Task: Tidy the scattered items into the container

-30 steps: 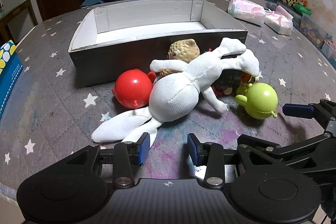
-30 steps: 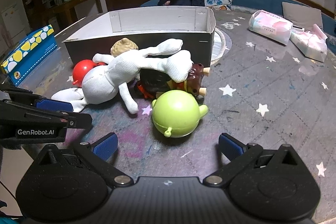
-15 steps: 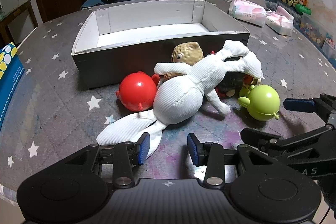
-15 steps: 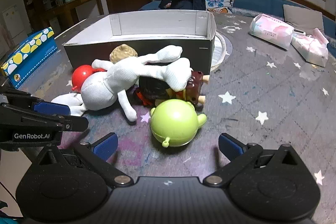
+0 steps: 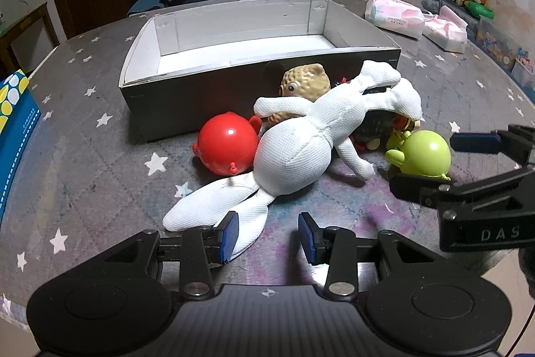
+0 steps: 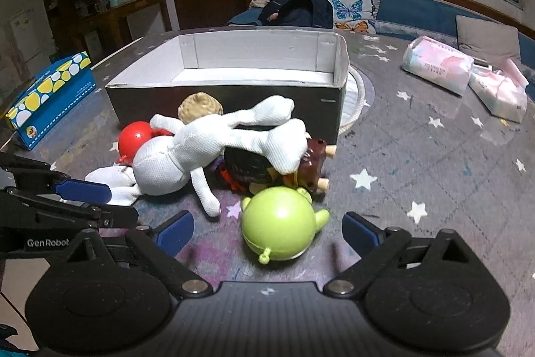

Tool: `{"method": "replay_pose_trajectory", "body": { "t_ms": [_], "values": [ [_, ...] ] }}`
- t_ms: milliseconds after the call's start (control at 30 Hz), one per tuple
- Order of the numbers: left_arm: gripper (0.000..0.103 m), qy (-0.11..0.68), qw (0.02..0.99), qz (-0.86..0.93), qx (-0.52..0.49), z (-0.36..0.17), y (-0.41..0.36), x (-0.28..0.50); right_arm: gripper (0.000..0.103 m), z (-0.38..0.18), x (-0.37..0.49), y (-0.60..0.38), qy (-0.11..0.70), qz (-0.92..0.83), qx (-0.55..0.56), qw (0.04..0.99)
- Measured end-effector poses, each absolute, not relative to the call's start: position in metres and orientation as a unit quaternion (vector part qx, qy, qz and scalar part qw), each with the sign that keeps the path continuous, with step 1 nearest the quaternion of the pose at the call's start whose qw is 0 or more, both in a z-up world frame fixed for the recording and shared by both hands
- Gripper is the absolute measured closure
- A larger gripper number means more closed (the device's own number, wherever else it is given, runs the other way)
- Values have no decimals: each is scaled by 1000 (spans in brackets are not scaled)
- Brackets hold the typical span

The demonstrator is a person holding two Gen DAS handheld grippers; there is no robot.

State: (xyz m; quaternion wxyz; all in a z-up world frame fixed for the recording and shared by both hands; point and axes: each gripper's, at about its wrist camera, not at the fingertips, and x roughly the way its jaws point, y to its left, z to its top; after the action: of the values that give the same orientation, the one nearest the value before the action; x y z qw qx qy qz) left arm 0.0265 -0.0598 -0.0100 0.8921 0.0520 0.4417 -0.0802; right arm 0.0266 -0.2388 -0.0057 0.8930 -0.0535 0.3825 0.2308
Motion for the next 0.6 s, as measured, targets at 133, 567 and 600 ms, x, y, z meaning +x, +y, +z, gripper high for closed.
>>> {"method": "replay_pose_trajectory", "body": {
  "t_ms": [133,567,600],
  "values": [
    [63,441,892,-82,52,-10,-58,28,6,-1,30,-235,376,236,-58,894],
    [63,424,894,-125,71,-9,-57,34,6,14,46,-218,355,271,-77,892],
    [63,424,894,-127,71,-10,-56,35,6,15,48,-215,354,275,-78,890]
  ]
}}
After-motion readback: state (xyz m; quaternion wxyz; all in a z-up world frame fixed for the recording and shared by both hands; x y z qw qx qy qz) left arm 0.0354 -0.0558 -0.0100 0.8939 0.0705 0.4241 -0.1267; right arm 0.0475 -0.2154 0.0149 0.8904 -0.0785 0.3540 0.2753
